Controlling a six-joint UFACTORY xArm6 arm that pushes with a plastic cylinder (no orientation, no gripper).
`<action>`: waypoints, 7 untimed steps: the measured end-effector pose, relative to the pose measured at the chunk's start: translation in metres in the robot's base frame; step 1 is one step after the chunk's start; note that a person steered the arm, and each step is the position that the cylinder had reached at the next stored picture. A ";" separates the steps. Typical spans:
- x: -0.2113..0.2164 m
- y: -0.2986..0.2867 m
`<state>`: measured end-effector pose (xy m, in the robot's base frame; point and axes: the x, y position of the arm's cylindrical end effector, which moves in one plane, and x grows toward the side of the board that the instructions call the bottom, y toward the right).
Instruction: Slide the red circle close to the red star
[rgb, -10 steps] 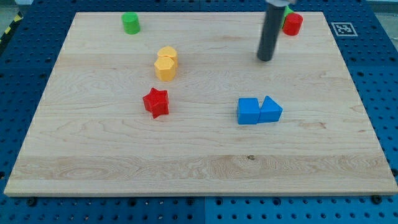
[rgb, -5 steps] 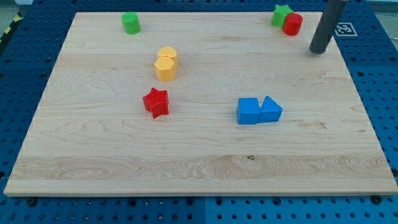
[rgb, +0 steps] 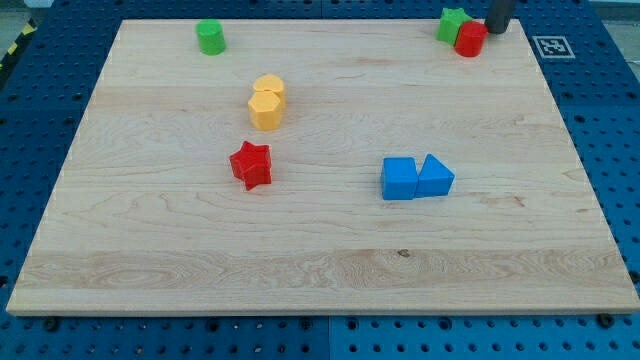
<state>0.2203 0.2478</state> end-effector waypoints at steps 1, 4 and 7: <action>0.014 -0.013; 0.042 -0.072; 0.042 -0.115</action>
<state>0.2618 0.1328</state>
